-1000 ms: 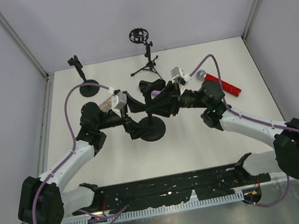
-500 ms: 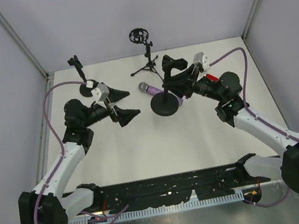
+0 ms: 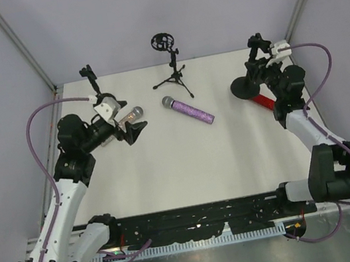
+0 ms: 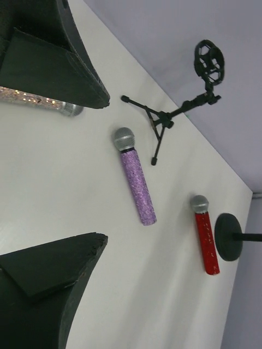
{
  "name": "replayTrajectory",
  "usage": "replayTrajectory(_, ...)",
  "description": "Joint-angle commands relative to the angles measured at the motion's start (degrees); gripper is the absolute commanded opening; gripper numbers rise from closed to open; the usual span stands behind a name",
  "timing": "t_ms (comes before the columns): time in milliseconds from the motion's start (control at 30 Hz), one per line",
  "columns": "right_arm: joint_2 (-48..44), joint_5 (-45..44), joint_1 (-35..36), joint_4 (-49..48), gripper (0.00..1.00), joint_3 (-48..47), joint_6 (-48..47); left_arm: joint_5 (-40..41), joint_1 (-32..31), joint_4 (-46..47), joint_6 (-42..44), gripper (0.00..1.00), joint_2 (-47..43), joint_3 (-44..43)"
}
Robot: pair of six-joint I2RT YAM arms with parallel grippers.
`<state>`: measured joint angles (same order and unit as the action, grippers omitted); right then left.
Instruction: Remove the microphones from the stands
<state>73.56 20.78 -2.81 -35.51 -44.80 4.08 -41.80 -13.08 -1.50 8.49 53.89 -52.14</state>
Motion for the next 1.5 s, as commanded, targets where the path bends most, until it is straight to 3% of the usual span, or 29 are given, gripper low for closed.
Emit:
replayTrajectory(0, 4.65, -10.92, -3.43, -9.23, 0.05, -6.61, -3.46, 9.71, 1.04, -7.12, 4.69, 1.0, -4.4, 3.08)
replayTrajectory(200, 15.64, -19.45, -5.89, -11.6, 0.06, -15.04, -3.81, 11.04, 1.74, -10.01, 8.82, 1.0, -8.97, 5.82)
replayTrajectory(667, 37.43, -31.05, -6.07, -17.93, 0.06, -29.64, -9.96, -0.73, 4.03, -8.35, 8.56, 1.0, -9.5, 8.37)
replayTrajectory(1467, 47.29, -30.18, -6.07, -17.32, 0.1, -34.75, -9.61, -8.21, 9.65, -1.67, 3.55, 1.0, -8.01, 11.71)
